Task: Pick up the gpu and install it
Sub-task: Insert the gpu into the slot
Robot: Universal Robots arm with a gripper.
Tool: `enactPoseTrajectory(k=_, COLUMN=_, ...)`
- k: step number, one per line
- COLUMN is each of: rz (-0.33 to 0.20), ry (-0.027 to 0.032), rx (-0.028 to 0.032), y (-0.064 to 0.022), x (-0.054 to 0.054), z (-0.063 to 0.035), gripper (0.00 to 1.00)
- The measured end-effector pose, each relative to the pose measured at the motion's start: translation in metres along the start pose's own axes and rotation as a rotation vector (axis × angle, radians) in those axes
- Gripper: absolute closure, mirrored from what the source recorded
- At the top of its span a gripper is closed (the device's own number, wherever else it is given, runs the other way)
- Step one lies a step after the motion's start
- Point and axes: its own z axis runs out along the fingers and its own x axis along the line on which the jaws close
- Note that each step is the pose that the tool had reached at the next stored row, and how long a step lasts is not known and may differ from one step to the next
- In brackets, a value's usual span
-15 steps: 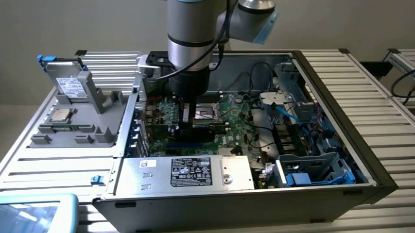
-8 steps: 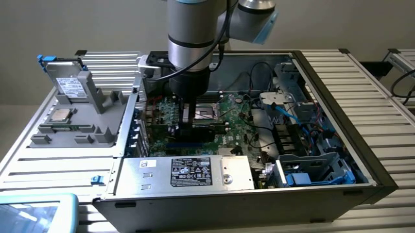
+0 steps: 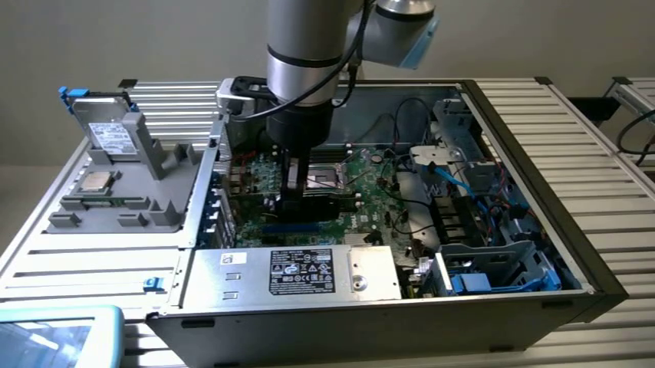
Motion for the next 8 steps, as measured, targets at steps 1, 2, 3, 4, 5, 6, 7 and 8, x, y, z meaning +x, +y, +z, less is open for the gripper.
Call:
enactPoseTrajectory(k=1, rz=0.000, ry=0.0001, rx=-0.0001, y=0.0000, x=0.0000, z=0.0000, gripper=0.72)
enactPoseTrajectory(k=2, rz=0.000, ry=0.0002, rx=-0.0002, y=0.0000, x=0.0000, z=-0.0001, gripper=0.72)
enactPoseTrajectory(k=3, rz=0.000, ry=0.0004, rx=-0.0007, y=-0.0007, x=0.0010, z=-0.0003, gripper=0.72)
enactPoseTrajectory(k=4, rz=0.000, ry=-0.0002, rx=-0.0007, y=-0.0021, x=0.0024, z=-0.0003, gripper=0.72)
enactPoseTrajectory(k=5, rz=0.000, ry=-0.0006, rx=-0.0003, y=-0.0041, x=0.0038, z=-0.0003, gripper=0.72)
enactPoseTrajectory(k=6, rz=0.000, ry=-0.0006, rx=-0.0005, y=-0.0062, x=0.0052, z=-0.0004, gripper=0.72)
enactPoseTrajectory(k=7, rz=0.000, ry=-0.0005, rx=-0.0005, y=-0.0070, x=0.0062, z=-0.0005, gripper=0.72)
enactPoseTrajectory(k=8, rz=0.000, ry=-0.0005, rx=-0.0006, y=-0.0073, x=0.0072, z=-0.0004, gripper=0.72)
